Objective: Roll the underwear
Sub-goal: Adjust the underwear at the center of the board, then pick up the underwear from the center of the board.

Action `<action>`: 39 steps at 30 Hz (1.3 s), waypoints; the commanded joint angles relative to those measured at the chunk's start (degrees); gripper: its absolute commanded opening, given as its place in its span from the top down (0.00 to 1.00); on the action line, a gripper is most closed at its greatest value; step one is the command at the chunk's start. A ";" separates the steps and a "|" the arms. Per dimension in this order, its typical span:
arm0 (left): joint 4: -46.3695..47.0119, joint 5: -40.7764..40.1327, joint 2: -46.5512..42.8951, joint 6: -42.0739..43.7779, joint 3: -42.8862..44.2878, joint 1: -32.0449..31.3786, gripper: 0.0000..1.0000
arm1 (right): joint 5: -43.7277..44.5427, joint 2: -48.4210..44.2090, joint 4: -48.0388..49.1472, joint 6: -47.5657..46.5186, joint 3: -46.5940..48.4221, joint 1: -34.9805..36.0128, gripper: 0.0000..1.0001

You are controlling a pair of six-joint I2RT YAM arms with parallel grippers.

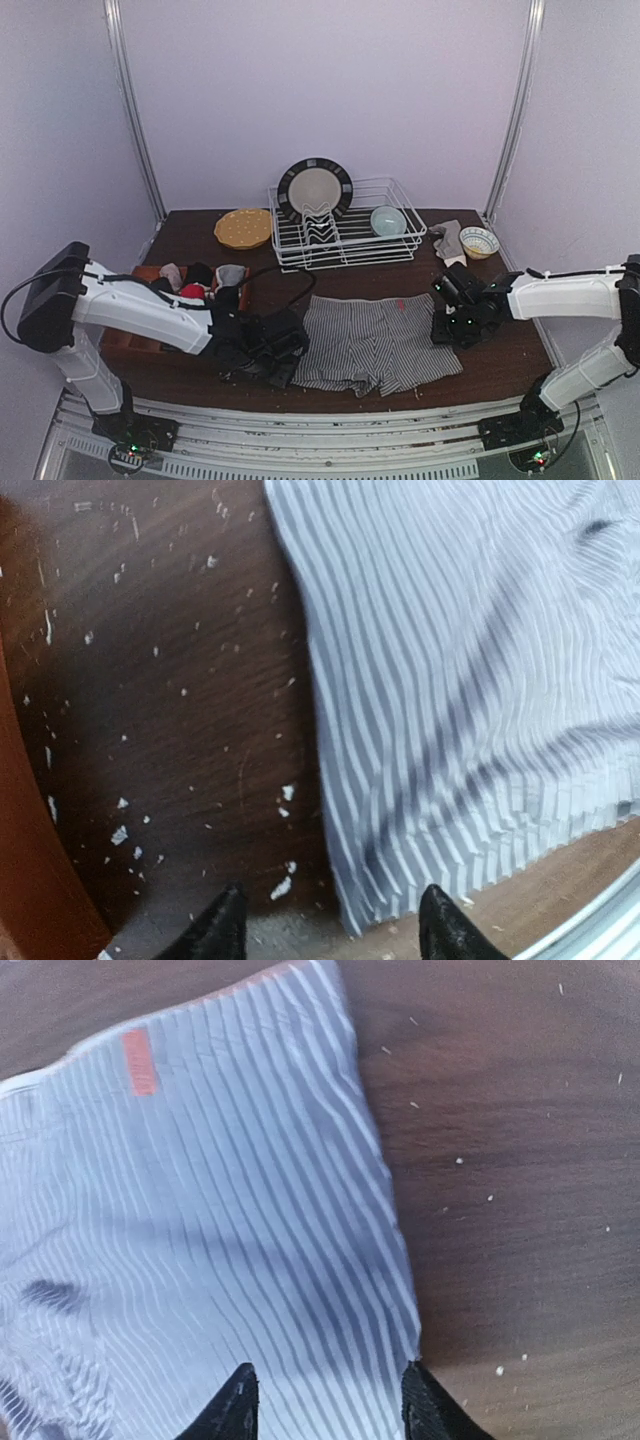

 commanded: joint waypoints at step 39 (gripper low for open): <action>4.68 3.55 -1.54 -4.17 -2.63 1.49 1.00 | -7.00 27.07 2.31 2.11 40.25 13.28 0.52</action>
